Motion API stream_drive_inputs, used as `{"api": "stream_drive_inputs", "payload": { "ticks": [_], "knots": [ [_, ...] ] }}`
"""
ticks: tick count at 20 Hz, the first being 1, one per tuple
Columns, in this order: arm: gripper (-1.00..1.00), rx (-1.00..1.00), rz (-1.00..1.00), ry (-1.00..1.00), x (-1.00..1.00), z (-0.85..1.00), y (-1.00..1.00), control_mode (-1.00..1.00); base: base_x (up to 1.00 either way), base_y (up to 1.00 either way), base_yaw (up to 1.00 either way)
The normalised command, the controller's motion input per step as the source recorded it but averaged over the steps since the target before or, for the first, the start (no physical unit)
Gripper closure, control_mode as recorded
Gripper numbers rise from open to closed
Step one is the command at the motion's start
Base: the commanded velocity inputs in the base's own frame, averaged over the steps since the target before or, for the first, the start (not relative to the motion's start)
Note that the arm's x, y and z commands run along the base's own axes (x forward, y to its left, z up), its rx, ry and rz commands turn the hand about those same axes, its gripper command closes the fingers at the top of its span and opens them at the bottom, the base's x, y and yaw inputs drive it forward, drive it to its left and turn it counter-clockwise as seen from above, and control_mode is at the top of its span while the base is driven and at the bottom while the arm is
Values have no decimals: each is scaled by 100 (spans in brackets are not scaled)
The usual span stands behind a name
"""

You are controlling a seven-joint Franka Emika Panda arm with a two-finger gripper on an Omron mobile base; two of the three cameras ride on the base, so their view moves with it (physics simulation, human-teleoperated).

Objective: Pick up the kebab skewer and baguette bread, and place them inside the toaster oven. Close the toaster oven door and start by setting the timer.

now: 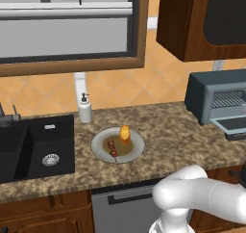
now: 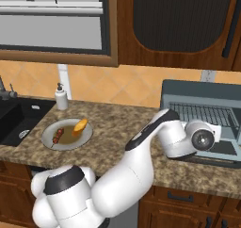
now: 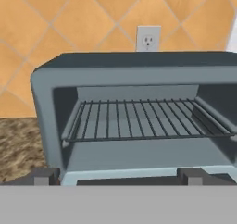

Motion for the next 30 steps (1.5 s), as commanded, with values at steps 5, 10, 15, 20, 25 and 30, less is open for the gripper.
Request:
{"api": "stream_drive_inputs", "payload": {
  "ticks": [5, 10, 15, 20, 25, 30],
  "knots": [
    [-100, 0, 0, 0, 8, 0, 0, -100, 0, 0, 0],
    [-100, 0, 0, 0, 11, 0, 0, -100, 0, 0, 0],
    [-100, 0, 0, 0, 29, 0, -1, -100, 0, 0, 0],
    [-100, 0, 5, 0, 38, -2, -18, -100, 0, 0, 0],
    [-100, 0, 6, -4, 16, -27, -18, -100, 0, 0, 0],
    [-100, -1, 2, -7, 10, -26, -3, -100, 0, 0, 0]
  ]
}}
